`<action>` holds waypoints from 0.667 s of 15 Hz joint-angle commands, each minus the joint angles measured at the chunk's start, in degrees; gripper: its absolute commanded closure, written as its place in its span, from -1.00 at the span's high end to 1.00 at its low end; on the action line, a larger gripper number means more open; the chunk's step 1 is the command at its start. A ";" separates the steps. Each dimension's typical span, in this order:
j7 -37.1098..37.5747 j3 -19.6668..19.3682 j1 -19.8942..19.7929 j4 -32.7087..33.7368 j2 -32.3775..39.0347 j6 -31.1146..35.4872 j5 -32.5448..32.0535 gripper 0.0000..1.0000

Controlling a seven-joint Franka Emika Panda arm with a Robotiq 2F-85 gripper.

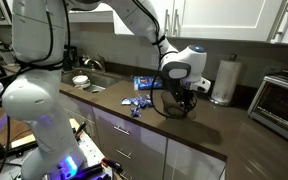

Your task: Move the basket away from the sink

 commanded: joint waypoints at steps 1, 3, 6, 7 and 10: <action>0.06 -0.16 2.93 -8.47 -9.57 0.85 -5.64 0.58; 1.62 -0.30 5.43 -12.08 -14.16 0.76 -10.64 0.85; 6.71 -0.03 9.25 -16.18 -20.15 -0.43 -20.85 1.00; 8.31 0.50 10.31 -17.39 -22.06 -1.06 -24.32 1.00; 9.40 2.78 13.26 -20.26 -27.22 -3.33 -29.27 1.00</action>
